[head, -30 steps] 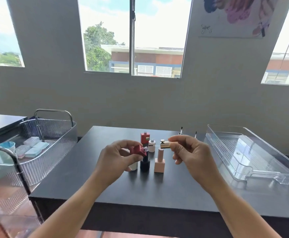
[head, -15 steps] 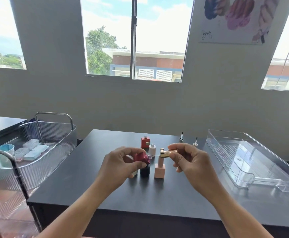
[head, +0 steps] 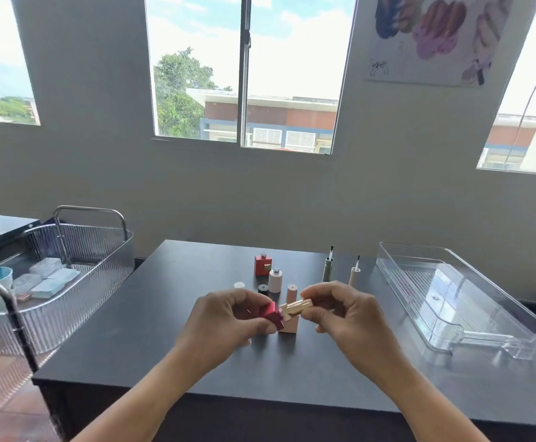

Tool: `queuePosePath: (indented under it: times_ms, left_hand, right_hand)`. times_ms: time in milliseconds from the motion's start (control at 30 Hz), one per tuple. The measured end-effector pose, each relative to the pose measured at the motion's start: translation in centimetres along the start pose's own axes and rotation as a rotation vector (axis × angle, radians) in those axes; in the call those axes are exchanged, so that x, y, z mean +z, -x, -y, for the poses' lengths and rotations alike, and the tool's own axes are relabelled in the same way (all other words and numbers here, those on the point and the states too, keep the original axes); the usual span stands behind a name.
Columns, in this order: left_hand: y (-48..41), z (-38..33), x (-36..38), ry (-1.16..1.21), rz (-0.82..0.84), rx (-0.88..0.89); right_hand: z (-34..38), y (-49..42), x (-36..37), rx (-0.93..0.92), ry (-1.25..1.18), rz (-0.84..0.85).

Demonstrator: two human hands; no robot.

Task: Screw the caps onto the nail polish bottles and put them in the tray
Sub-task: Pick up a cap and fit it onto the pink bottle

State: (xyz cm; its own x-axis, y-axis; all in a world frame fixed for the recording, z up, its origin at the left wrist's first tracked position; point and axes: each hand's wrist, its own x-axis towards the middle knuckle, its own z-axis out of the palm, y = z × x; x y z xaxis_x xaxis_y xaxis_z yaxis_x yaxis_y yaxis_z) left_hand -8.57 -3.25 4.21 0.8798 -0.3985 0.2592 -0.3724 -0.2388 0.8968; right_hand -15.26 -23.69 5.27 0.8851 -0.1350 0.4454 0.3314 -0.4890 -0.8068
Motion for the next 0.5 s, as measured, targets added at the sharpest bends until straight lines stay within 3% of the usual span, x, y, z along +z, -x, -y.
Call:
queuePosePath:
  times_ms: [333, 500]
  left_hand:
    - [0.8, 0.5, 1.0, -0.109, -0.032, 0.034]
    - [0.7, 0.6, 1.0, -0.107, -0.027, 0.005]
  right_hand:
    - [-1.1, 0.6, -0.1, 0.075, 0.191, 0.052]
    - [-1.4, 0.7, -0.3, 0.158, 0.295, 0.192]
